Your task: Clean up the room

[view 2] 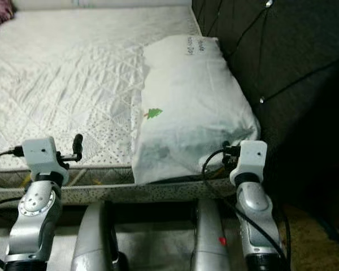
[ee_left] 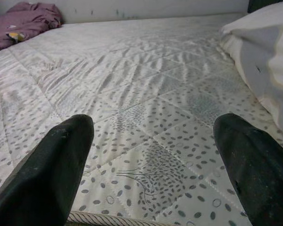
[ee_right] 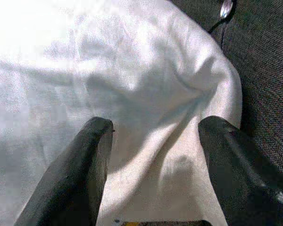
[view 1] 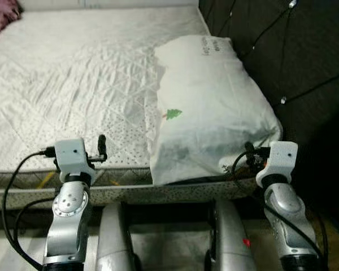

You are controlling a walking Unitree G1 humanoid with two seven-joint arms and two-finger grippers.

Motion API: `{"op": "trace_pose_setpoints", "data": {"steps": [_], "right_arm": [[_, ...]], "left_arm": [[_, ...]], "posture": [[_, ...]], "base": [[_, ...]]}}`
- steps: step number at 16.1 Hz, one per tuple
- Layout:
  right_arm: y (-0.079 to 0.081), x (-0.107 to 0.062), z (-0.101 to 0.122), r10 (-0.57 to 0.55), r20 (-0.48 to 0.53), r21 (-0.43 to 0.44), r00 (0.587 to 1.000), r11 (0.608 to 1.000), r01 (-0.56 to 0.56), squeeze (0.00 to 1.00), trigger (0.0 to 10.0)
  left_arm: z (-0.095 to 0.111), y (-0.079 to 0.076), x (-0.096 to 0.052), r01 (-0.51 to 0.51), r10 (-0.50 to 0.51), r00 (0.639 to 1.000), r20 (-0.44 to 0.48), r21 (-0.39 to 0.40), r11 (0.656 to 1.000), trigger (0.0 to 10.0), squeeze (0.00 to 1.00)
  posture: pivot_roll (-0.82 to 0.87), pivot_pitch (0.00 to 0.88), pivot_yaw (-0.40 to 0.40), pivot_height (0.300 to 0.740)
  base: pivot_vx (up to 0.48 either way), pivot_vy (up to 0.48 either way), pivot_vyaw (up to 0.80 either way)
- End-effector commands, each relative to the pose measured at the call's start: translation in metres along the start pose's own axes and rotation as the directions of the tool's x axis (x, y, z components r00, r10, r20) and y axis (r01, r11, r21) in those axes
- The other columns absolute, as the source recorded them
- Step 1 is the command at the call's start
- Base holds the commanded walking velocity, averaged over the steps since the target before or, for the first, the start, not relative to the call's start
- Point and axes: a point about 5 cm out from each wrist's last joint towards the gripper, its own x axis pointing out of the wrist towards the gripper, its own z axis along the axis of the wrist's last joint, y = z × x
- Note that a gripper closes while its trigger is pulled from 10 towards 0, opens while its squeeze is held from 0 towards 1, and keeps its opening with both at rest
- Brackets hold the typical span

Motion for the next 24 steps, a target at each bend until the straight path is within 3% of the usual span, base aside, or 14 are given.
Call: {"op": "trace_pose_setpoints", "data": {"steps": [1, 6, 9, 10, 11, 13, 15, 18, 22, 24], "right_arm": [[0.006, -0.001, 0.009, 0.034, 0.056, 0.003, 0.998, 0.999, -0.035, 1.0, 10.0], [0.014, 0.007, 0.019, 0.062, 0.117, 0.026, 0.991, 0.998, -0.066, 1.0, 10.0], [0.018, 0.018, 0.031, 0.09, 0.155, 0.026, 0.984, 0.995, -0.095, 1.0, 10.0], [0.019, 0.02, 0.034, 0.094, 0.162, 0.027, 0.982, 0.995, -0.099, 0.89, 10.0], [0.019, 0.019, 0.037, 0.099, 0.174, 0.018, 0.98, 0.994, -0.104, 0.0, 10.0], [0.022, 0.021, 0.041, 0.11, 0.205, -0.025, 0.972, 0.994, -0.107, 0.0, 10.0], [0.026, 0.021, 0.041, 0.111, 0.193, 0.015, 0.975, 0.993, -0.116, 0.0, 10.0], [0.035, 0.023, 0.043, 0.15, 0.203, 0.002, 0.968, 0.988, -0.153, 0.0, 10.0], [0.035, 0.027, 0.042, 0.143, 0.2, 0.013, 0.969, 0.989, -0.148, 0.0, 10.0], [0.036, 0.027, 0.041, 0.113, 0.184, 0.062, 0.976, 0.99, -0.127, 0.0, 10.0]], "left_arm": [[0.0, -0.001, 0.003, 0.003, -0.003, 1.0, 0.006, -0.005, 1.0, 10.0, 0.0], [0.004, 0.003, 0.02, -0.028, 0.028, 0.998, 0.062, -0.008, 1.0, 10.0, 0.0], [0.0, 0.009, 0.021, -0.054, 0.055, 0.996, 0.068, -0.014, 0.998, 10.0, 0.0], [-0.002, 0.007, 0.019, -0.048, 0.049, 0.997, 0.062, -0.015, 0.999, 10.0, 0.0], [-0.006, 0.006, 0.015, -0.044, 0.045, 0.998, 0.048, -0.022, 0.999, 10.0, 0.0], [-0.016, 0.01, 0.008, -0.062, 0.062, 0.998, 0.007, -0.049, 0.997, 10.0, 0.0], [-0.012, 0.011, 0.006, -0.056, 0.057, 0.998, 0.019, -0.039, 0.998, 10.0, 0.0], [-0.008, 0.015, 0.003, -0.047, 0.047, 0.998, 0.031, -0.021, 0.999, 10.0, 0.0], [0.006, -0.002, 0.007, 0.047, -0.047, 0.997, 0.069, 0.002, 0.999, 10.0, 0.0], [0.005, 0.002, 0.007, 0.05, -0.049, 0.997, 0.052, -0.014, 0.999, 10.0, 0.0]], "posture": [[0.03, 0.0, 0.093, 0.506], [0.03, 0.0, 0.043, 0.506], [0.02, 0.0, 0.032, 0.506], [0.02, 0.0, 0.035, 0.506], [0.01, 0.0, 0.048, 0.506], [-0.01, 0.0, 0.057, 0.525], [0.01, 0.0, 0.055, 0.545], [0.04, 0.0, 0.041, 0.578], [0.06, 0.0, 0.059, 0.626], [0.07, 0.0, 0.062, 0.646]], "base": [[0.0, 0.0, 0.0], [0.0, 0.0, 0.0], [0.0, 0.0, 0.0], [0.0, 0.0, 0.0], [0.0, 0.0, 0.0], [0.0, 0.0, 0.0], [0.0, 0.0, 0.0], [0.0, 0.0, 0.0], [0.0, 0.0, 0.0], [0.0, 0.0, 0.0]]}}
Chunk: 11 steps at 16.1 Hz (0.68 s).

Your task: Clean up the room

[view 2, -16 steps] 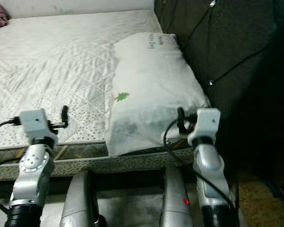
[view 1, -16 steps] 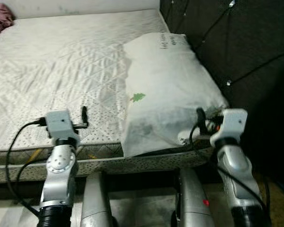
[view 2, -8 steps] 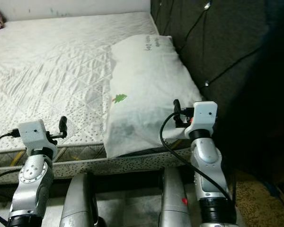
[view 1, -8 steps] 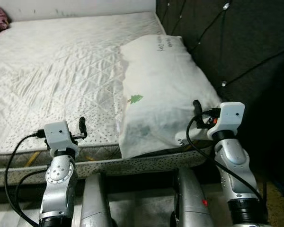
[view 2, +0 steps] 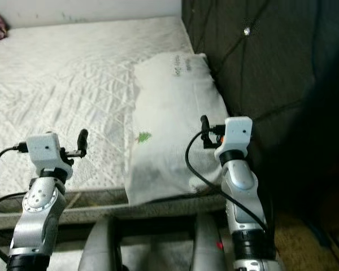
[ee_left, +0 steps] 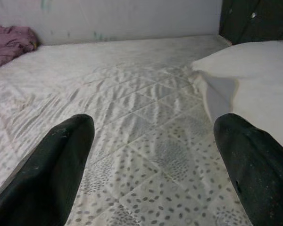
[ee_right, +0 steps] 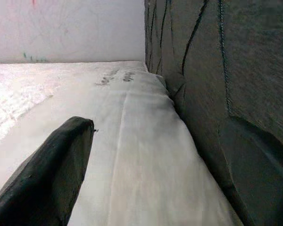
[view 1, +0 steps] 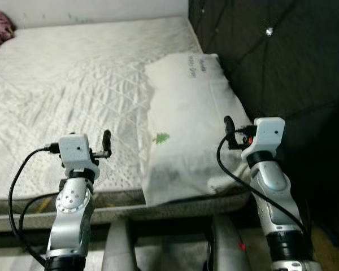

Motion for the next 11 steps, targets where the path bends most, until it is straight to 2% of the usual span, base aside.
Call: {"op": "trace_pose_setpoints", "data": {"steps": [1, 3, 6, 8, 11], "right_arm": [[0.004, 0.0, 0.001, 0.006, 0.001, 0.013, 1.0, 1.0, -0.006, 0.0, 10.0], [0.011, -0.003, 0.0, 0.018, -0.005, 0.019, 1.0, 1.0, -0.018, 0.0, 10.0], [0.014, -0.006, 0.0, 0.038, -0.013, 0.02, 0.999, 0.999, -0.038, 0.0, 10.0], [0.012, -0.005, 0.002, 0.041, -0.015, 0.013, 0.999, 0.999, -0.041, 0.0, 10.0], [0.009, -0.003, 0.003, 0.045, -0.019, -0.002, 0.999, 0.999, -0.045, 0.0, 10.0]], "left_arm": [[0.002, 0.006, -0.003, -0.007, 0.007, 1.0, -0.001, 0.005, 1.0, 10.0, 0.0], [-0.003, 0.002, -0.009, 0.011, -0.011, 1.0, -0.018, 0.009, 1.0, 10.0, 0.0], [-0.004, -0.005, -0.007, 0.015, -0.015, 0.999, -0.028, -0.006, 1.0, 10.0, 0.0], [-0.004, -0.003, -0.006, -0.006, 0.006, 1.0, -0.029, -0.015, 1.0, 10.0, 0.0], [-0.004, -0.001, -0.005, -0.021, 0.02, 0.999, -0.026, -0.016, 1.0, 10.0, 0.0]], "posture": [[0.06, 0.0, 0.066, 0.66], [0.06, 0.0, 0.061, 0.679], [0.04, 0.0, 0.045, 0.718], [0.04, 0.0, 0.035, 0.737], [0.03, 0.0, 0.025, 0.74]], "base": [[0.0, 0.0, 0.0], [0.0, 0.0, 0.0], [0.0, 0.0, 0.0], [0.0, 0.0, 0.0], [0.0, 0.0, 0.0]]}}
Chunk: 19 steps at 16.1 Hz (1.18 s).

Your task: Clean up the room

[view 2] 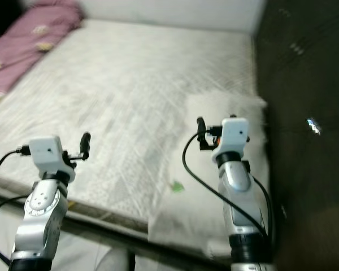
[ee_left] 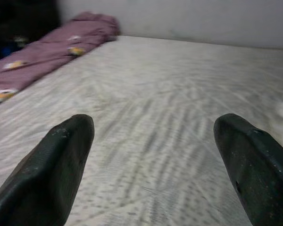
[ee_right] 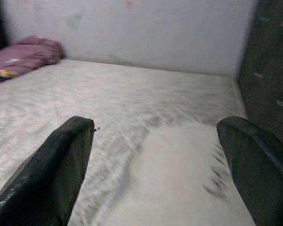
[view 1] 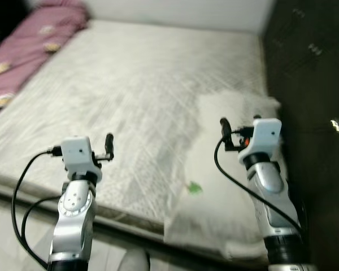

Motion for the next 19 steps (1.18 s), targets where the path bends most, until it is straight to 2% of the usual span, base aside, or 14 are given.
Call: {"op": "trace_pose_setpoints", "data": {"steps": [1, 3, 10, 15, 16, 19], "right_arm": [[-0.002, -0.003, -0.001, 0.0, -0.009, -0.005, 1.0, 1.0, 0.0, 0.0, 10.0], [-0.004, -0.006, -0.004, -0.004, -0.027, -0.014, 1.0, 1.0, 0.004, 0.0, 10.0], [-0.005, -0.004, -0.003, -0.009, -0.025, -0.023, 1.0, 1.0, 0.008, 0.0, 10.0], [-0.004, -0.002, -0.002, -0.003, -0.025, -0.029, 1.0, 1.0, 0.002, 0.0, 10.0], [-0.005, -0.002, -0.001, -0.006, -0.016, -0.057, 1.0, 0.998, 0.005, 0.0, 10.0], [-0.003, -0.001, 0.003, 0.004, 0.0, -0.068, 1.0, 0.998, -0.004, 0.0, 10.0]], "left_arm": [[-0.002, 0.002, 0.0, -0.014, 0.014, 1.0, -0.011, 0.002, 1.0, 10.0, 0.0], [-0.006, -0.004, 0.0, -0.004, 0.004, 0.999, -0.033, -0.007, 1.0, 10.0, 0.0], [-0.004, -0.006, 0.002, -0.013, 0.012, 1.0, -0.024, -0.028, 1.0, 10.0, 0.0], [-0.005, -0.007, 0.003, -0.006, 0.005, 1.0, -0.025, -0.041, 0.999, 10.0, 0.0], [-0.005, -0.008, 0.003, -0.001, 0.001, 1.0, -0.023, -0.04, 0.999, 10.0, 0.0], [-0.003, -0.011, 0.003, 0.015, -0.015, 1.0, -0.014, -0.047, 0.999, 10.0, 0.0]], "posture": [[0.03, 0.0, 0.025, 0.74], [0.03, 0.0, 0.022, 0.74], [0.03, 0.0, 0.009, 0.74], [0.02, 0.0, 0.008, 0.74], [0.02, 0.0, 0.007, 0.74], [0.02, 0.0, 0.007, 0.74]], "base": [[0.0, 0.0, 0.0], [0.0, 0.0, 0.0], [0.0, 0.0, 0.0], [0.0, 0.48, 0.0], [0.0, 0.48, 0.0], [0.0, 0.48, 0.0]]}}
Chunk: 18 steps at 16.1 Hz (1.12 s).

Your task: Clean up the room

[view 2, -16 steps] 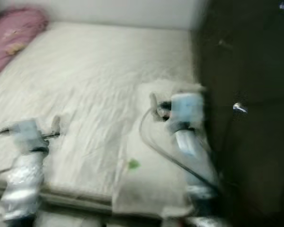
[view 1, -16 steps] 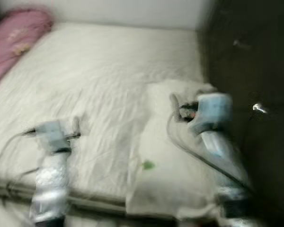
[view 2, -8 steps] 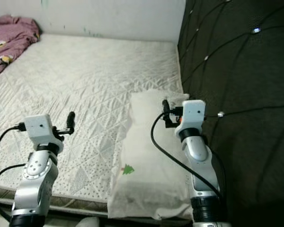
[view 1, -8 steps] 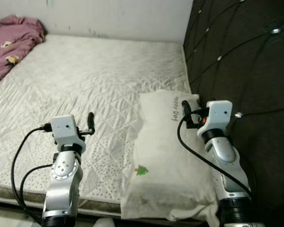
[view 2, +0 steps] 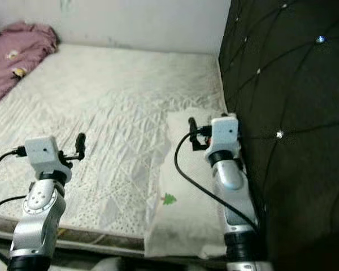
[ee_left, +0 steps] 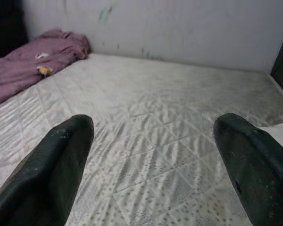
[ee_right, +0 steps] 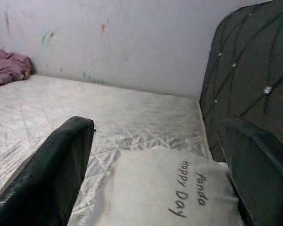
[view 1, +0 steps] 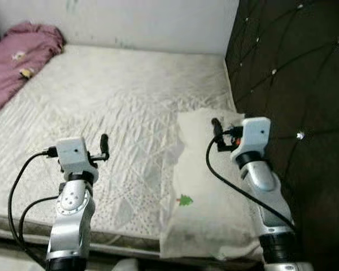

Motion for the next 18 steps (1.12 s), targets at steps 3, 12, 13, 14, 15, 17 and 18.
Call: {"op": "trace_pose_setpoints", "data": {"steps": [3, 12, 13, 14, 15, 17, 18], "right_arm": [[-0.0064, 0.0007, 0.0, -0.017, -0.004, -0.007, 1.0, 1.0, 0.017, 0.0, 10.0], [-0.0104, 0.0009, -0.0009, -0.019, -0.013, -0.019, 1.0, 1.0, 0.019, 0.0, 10.0], [-0.011, 0.0007, -0.001, -0.018, -0.013, -0.022, 1.0, 1.0, 0.018, 0.0, 10.0], [-0.0112, 0.0009, -0.0008, -0.018, -0.013, -0.022, 1.0, 1.0, 0.017, 0.0, 10.0], [-0.0112, 0.001, -0.0008, -0.017, -0.013, -0.022, 1.0, 1.0, 0.017, 0.0, 10.0], [-0.0102, 0.0016, -0.0008, -0.013, -0.014, -0.02, 1.0, 1.0, 0.013, 0.0, 10.0], [-0.0088, 0.0015, -0.0008, -0.01, -0.014, -0.018, 1.0, 1.0, 0.01, 0.0, 10.0]], "left_arm": [[0.0009, -0.0077, 0.0011, 0.028, -0.028, 1.0, 0.0, -0.012, 1.0, 10.0, 0.0], [0.0085, -0.0072, 0.0057, 0.044, -0.044, 0.998, 0.035, 0.006, 0.999, 10.0, 0.0], [0.0091, -0.0059, 0.0066, 0.039, -0.039, 0.999, 0.036, 0.005, 0.999, 10.0, 0.0], [0.0098, -0.0047, 0.0074, 0.033, -0.033, 0.999, 0.038, 0.005, 0.999, 10.0, 0.0], [0.0099, -0.0044, 0.0076, 0.032, -0.033, 0.999, 0.039, 0.005, 0.999, 10.0, 0.0], [0.0101, -0.0058, 0.0074, 0.045, -0.045, 0.998, 0.038, 0.005, 0.999, 10.0, 0.0], [0.01, -0.0063, 0.0071, 0.047, -0.047, 0.998, 0.038, 0.005, 0.999, 10.0, 0.0]], "posture": [[0.02, 0.0, 0.004, 0.74], [0.02, 0.0, 0.005, 0.74], [0.02, 0.0, 0.006, 0.74], [0.02, 0.0, 0.006, 0.74], [0.02, 0.0, 0.006, 0.74], [0.02, 0.0, 0.008, 0.74], [0.02, 0.0, 0.008, 0.74]], "base": [[0.0, 0.48, 0.0], [0.0, 0.48, -0.4], [0.0, 0.48, 0.0], [0.0, 0.48, 0.0], [0.0, 0.48, 0.0], [0.0, 0.48, 0.0], [0.0, 0.48, 0.0]]}}
